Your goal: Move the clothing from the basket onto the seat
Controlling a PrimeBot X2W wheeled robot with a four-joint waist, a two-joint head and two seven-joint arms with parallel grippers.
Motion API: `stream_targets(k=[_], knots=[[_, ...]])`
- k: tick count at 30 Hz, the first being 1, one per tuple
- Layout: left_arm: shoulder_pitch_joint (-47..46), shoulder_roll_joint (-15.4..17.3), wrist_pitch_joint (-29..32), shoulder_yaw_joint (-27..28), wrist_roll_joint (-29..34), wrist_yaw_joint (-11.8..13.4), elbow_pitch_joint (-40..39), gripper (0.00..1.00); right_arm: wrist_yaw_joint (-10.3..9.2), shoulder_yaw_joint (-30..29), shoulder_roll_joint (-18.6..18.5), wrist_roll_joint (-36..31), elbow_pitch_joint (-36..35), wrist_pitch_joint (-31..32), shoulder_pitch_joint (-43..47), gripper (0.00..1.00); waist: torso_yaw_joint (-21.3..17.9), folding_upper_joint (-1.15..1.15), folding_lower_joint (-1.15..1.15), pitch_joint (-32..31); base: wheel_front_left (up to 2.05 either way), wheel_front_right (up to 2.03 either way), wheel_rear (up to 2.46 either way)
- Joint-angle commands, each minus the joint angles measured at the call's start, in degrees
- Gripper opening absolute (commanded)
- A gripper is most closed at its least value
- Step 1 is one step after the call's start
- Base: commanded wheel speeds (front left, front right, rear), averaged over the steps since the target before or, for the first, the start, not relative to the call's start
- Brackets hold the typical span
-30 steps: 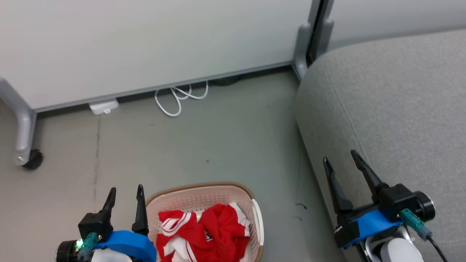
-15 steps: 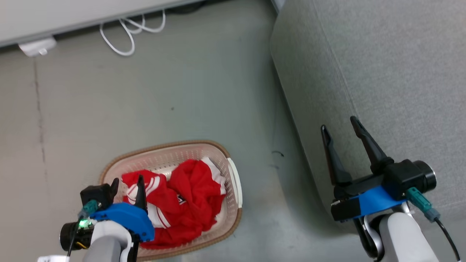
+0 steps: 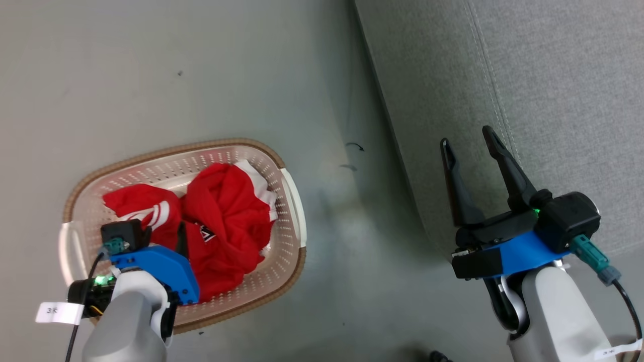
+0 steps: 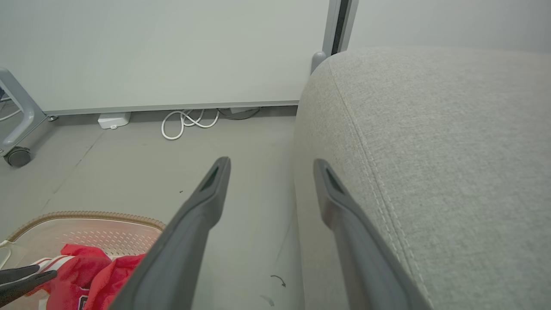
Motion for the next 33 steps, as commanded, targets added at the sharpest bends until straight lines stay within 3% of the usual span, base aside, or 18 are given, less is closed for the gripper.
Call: stream_targets(k=[1, 6, 16, 22, 29, 30, 31, 33], knots=[[-2.02, 0.74, -0.07, 0.35, -0.46, 0.37, 1.03, 1.00, 0.03, 0.15, -0.18, 0.90, -0.24, -0.41, -1.30, 1.00, -2.30, 0.00, -0.01, 3.01, 0.00, 0.00, 0.00], [-4.26, 1.51, -0.02, 1.20, -1.58, 1.01, 3.62, 1.00, 0.03, 0.14, -0.17, 2.01, -1.38, -0.38, -1.64, 1.00, -3.60, 0.00, -0.01, 5.42, 0.00, 0.00, 0.00], [-9.10, 1.97, 1.66, 2.81, -3.28, 6.39, 8.54, 1.00, 0.03, 0.95, -0.17, 3.89, -2.70, -0.40, -2.03, 1.00, -4.37, 0.00, -0.01, 9.31, 0.00, 0.00, 0.00], [-10.75, 1.02, 3.83, 4.83, -6.07, 6.85, 10.63, 1.00, 0.03, 1.09, -0.17, 4.29, -2.98, -0.40, -2.31, 1.00, -4.24, 0.00, -0.01, 10.53, 0.00, 0.00, 0.00], [-11.77, 1.58, 7.25, 2.43, -4.47, 7.94, 12.34, 1.00, 0.03, 1.41, -0.17, 4.49, -3.37, -0.40, -2.40, 1.00, -4.08, 0.00, -0.01, 11.49, 0.00, 0.00, 0.00], [-11.89, 1.70, 7.45, 2.02, -4.14, 8.04, 12.48, 0.87, 0.03, 1.41, -0.17, 4.49, -3.41, -0.40, -2.38, 1.00, -4.07, 0.00, -0.01, 11.57, 0.00, 0.00, 0.00], [-12.01, 1.80, 7.64, 1.63, -3.83, 8.15, 12.57, 0.61, 0.03, 1.39, -0.17, 4.45, -3.44, -0.40, -2.34, 1.00, -4.03, 0.00, -0.01, 11.62, 0.00, 0.00, 0.00], [-12.07, 1.79, 7.76, 1.21, -3.71, 8.08, 12.75, 0.20, 0.03, 1.24, -0.17, 4.24, -3.38, -0.40, -2.29, 1.00, -3.94, 0.00, -0.01, 11.66, 0.00, 0.00, 0.00]])
